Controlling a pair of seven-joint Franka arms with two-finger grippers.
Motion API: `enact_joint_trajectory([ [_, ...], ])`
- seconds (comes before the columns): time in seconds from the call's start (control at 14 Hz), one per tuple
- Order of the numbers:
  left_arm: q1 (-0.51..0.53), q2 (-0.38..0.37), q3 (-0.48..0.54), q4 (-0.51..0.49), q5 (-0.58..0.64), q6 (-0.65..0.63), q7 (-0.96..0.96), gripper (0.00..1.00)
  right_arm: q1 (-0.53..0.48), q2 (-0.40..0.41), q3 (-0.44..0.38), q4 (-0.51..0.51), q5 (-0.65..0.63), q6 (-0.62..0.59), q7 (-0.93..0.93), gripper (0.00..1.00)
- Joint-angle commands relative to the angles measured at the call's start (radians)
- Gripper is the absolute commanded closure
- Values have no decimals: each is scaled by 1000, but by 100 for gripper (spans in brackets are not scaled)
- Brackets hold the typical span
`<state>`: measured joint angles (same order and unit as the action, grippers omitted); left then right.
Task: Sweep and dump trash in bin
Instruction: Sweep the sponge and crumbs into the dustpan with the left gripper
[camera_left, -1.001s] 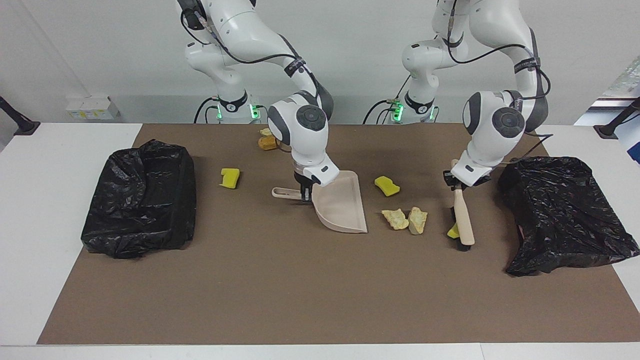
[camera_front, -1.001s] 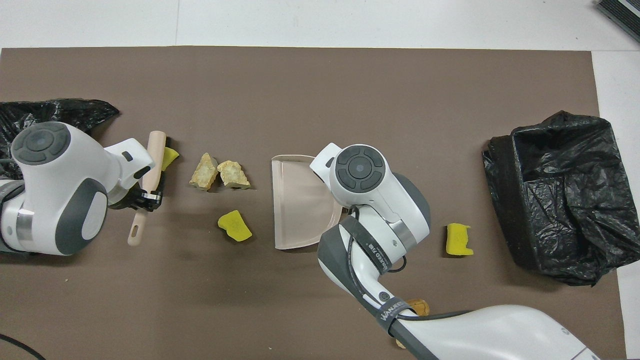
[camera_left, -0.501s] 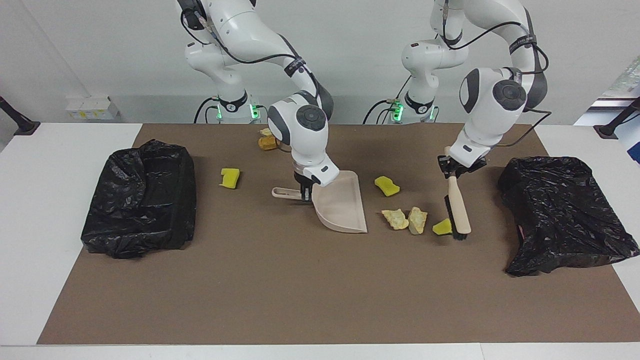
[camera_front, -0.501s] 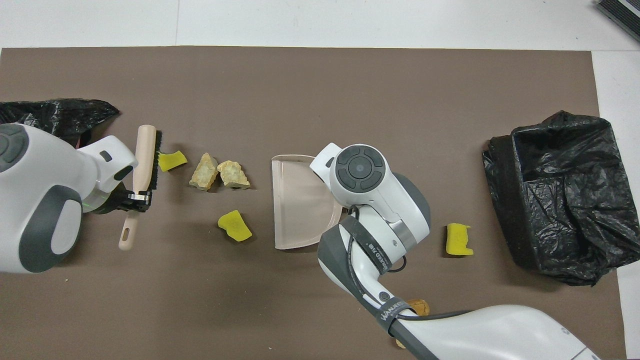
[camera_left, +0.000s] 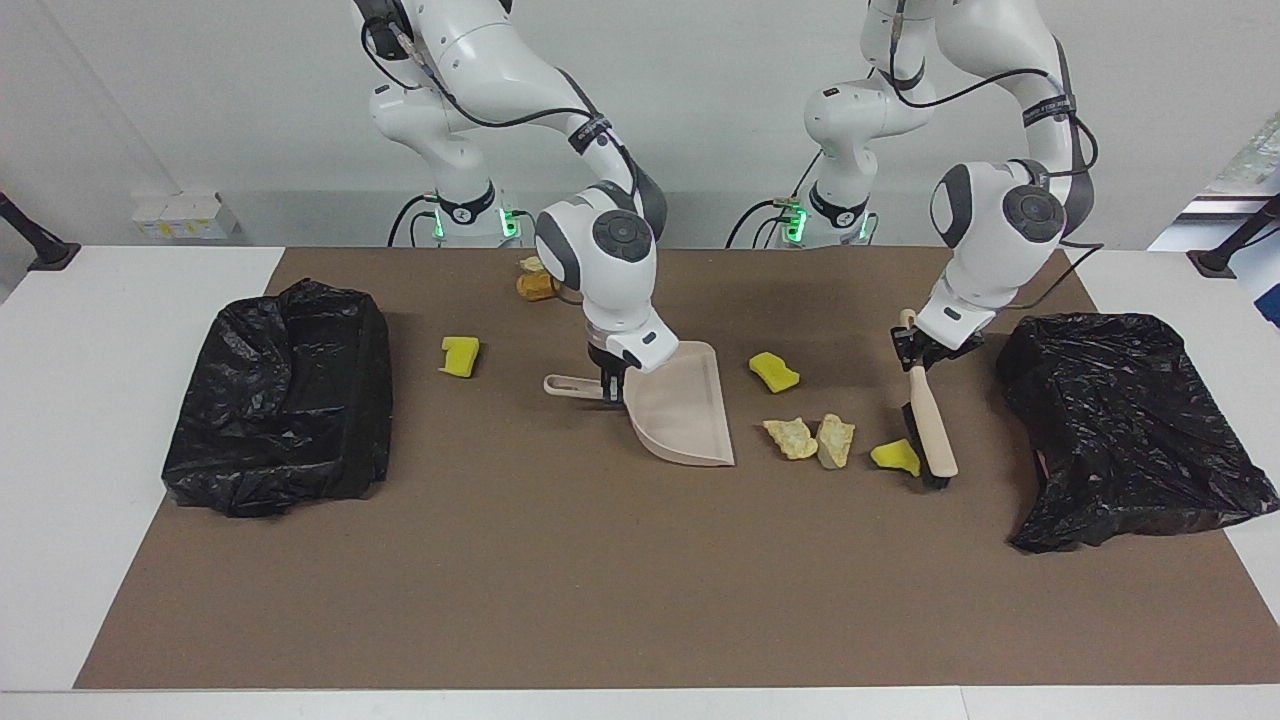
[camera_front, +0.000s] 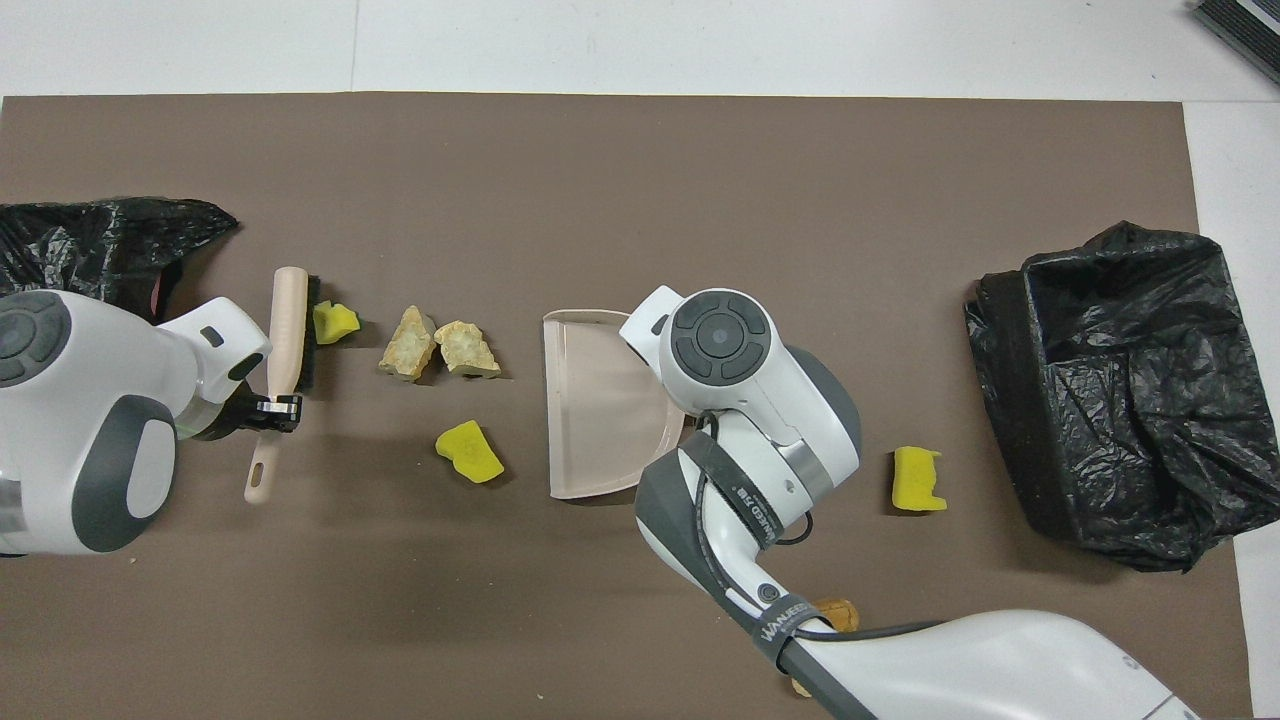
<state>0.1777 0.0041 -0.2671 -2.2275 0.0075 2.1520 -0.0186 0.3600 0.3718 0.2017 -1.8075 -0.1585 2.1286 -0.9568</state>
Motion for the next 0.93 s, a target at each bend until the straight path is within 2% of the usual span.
enact_joint_trajectory([
  [0.0,-58,-7,3,-20,-12,23,-9,100,-4,-17,7,-39,-23,22,32,100],
  [0.29,-231,-26,2,-43,-32,23,-237,100,-6,-17,7,-39,-23,21,46,100],
  [0.5,-341,-18,2,-43,-96,40,-349,100,-6,-17,7,-39,-23,21,46,100],
  [0.64,-414,-3,2,-43,-109,89,-408,100,-6,-17,5,-39,-23,19,46,100],
  [0.86,-529,-6,2,-34,-155,94,-423,100,-6,-17,5,-39,-23,17,46,100],
])
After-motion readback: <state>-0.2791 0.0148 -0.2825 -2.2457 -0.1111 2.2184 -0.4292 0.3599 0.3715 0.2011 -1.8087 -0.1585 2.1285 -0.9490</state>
